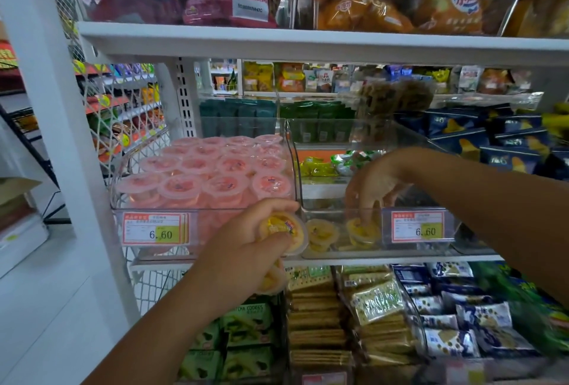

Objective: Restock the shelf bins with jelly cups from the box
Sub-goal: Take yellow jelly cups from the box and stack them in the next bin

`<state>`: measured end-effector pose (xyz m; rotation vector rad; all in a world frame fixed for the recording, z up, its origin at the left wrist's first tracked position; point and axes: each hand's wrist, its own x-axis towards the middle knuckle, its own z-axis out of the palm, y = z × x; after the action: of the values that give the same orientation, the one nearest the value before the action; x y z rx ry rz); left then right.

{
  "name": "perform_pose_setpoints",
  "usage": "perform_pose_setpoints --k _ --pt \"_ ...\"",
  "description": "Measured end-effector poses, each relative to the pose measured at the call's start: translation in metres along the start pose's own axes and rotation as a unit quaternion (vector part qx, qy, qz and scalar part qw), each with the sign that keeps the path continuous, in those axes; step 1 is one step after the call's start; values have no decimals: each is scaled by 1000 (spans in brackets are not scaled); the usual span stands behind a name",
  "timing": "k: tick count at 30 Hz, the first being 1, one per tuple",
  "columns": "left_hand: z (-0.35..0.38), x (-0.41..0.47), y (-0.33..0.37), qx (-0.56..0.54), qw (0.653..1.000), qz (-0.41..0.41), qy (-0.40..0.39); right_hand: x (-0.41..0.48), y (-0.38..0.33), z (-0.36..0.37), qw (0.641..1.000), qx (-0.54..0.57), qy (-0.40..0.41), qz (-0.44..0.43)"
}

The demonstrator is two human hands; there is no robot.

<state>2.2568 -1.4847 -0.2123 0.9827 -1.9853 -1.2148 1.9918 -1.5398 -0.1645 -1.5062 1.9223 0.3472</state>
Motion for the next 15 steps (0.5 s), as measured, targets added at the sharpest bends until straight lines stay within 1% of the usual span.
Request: perform_pose_setpoints --k 3,5,8,10,12,15 --pt "1 2 0 -1 1000 1 -2 -6 12 -14 998 50 22 9" --pt "3 3 0 1 1000 3 1 -6 22 -20 998 53 32 32" --pt "6 5 0 7 1000 7 0 -1 35 -21 995 -15 41 87" --pt "8 6 1 9 1000 10 -4 3 38 -16 990 -75 24 114" --pt "8 7 0 19 1000 15 -4 7 36 -8 990 -88 -2 114" --pt "8 7 -2 17 1000 16 -5 7 32 -3 997 -22 -16 77"
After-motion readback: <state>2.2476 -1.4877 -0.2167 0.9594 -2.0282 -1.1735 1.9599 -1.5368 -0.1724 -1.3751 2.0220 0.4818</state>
